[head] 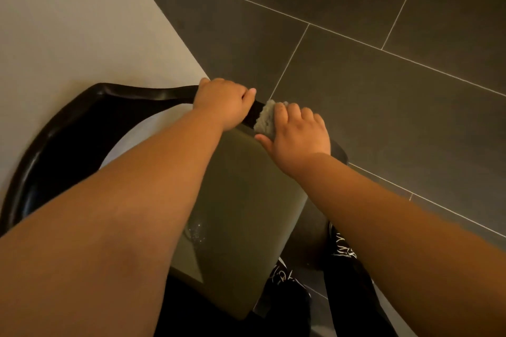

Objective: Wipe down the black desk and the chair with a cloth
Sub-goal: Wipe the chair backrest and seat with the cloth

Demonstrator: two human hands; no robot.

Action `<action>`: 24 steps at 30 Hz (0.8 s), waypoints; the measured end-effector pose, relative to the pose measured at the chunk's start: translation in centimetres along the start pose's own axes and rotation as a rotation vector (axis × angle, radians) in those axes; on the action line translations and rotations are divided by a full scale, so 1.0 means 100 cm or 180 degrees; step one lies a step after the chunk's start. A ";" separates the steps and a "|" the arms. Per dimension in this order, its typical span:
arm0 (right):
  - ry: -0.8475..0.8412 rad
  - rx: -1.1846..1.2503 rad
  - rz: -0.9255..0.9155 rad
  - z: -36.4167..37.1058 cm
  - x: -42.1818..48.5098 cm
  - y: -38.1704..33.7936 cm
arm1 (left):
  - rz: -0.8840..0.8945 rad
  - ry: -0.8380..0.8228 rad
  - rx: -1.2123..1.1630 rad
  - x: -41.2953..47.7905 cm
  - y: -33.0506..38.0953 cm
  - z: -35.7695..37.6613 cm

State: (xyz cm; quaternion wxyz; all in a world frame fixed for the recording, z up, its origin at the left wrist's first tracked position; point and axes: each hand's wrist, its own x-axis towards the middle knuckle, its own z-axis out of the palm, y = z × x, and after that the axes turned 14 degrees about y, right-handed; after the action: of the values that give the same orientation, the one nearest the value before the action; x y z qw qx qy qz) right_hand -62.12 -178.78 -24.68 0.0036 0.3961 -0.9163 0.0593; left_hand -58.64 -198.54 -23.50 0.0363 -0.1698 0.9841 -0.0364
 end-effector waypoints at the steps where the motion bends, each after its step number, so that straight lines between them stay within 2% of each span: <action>1: 0.0044 -0.0003 0.0060 -0.001 -0.011 0.011 | -0.0021 0.0079 0.0016 0.000 0.000 0.004; 5: 0.0098 -0.0050 0.0232 -0.007 -0.042 0.041 | -0.0113 0.0368 0.0059 -0.005 0.002 0.014; 9: -0.0132 -0.0071 0.0466 -0.008 -0.017 0.018 | -0.0158 0.0391 0.0049 -0.004 0.001 0.016; 15: -0.0021 0.0403 0.0058 -0.002 0.009 0.004 | -0.0176 0.0450 0.0045 -0.004 0.001 0.018; 20: 0.0049 0.0565 0.0587 -0.006 -0.034 0.052 | -0.0202 0.0431 0.0006 -0.005 0.001 0.017; 24: -0.0054 0.0377 0.0714 -0.007 -0.030 0.044 | -0.0240 0.0460 0.0023 -0.005 0.002 0.018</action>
State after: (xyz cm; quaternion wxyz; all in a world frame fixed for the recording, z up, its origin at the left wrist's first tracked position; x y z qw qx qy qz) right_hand -63.31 -173.51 -24.62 -0.0343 0.2912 -0.9497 0.1100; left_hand -58.09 -198.26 -25.31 -0.0356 -0.2035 0.9770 -0.0535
